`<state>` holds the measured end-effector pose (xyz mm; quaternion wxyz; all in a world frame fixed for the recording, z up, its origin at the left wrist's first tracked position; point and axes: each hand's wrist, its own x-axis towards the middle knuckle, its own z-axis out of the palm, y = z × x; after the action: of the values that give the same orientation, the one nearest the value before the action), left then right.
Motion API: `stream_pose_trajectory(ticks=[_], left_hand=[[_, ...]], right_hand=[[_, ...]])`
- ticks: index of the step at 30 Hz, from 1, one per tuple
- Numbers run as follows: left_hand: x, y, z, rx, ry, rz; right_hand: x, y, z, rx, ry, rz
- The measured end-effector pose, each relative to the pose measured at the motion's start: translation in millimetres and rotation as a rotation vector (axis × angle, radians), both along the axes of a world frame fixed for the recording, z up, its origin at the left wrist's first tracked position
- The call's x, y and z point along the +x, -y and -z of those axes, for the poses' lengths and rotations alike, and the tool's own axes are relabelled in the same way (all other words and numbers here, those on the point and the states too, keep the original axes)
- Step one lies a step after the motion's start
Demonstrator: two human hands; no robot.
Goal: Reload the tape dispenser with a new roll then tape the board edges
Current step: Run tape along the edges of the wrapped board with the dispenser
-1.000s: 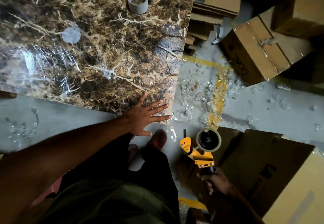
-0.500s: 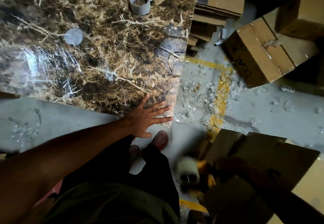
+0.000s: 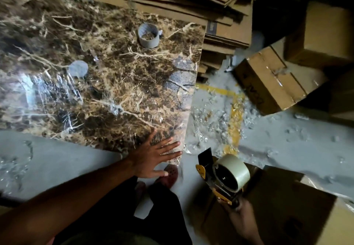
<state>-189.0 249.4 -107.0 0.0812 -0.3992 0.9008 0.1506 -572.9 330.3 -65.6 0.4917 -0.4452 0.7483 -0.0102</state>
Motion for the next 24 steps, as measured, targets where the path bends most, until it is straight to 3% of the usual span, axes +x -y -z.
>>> stream_pose_trajectory(ticks=[3,9,11,14,16,24], left_hand=[[1,-2,-1,0.009,0.001,0.052],[11,16,-20,0.202,0.037,0.189],[12,24,-32,0.387,-0.099,0.017],[3,40,-70,0.827,-0.595,-0.591],[-1,53,-91,1.167,-0.846,-0.884],[28,78,-115,1.844,-1.067,-1.133]], right_hand=[[30,16,-23,-0.079,0.079,0.065],[76,36,-53,-0.167,0.253,0.127],[91,45,-61,-0.202,0.297,0.155],[115,57,-70,-0.223,0.342,0.177],[128,64,-68,-0.221,0.341,0.152],[181,88,-71,-0.274,0.371,0.144]])
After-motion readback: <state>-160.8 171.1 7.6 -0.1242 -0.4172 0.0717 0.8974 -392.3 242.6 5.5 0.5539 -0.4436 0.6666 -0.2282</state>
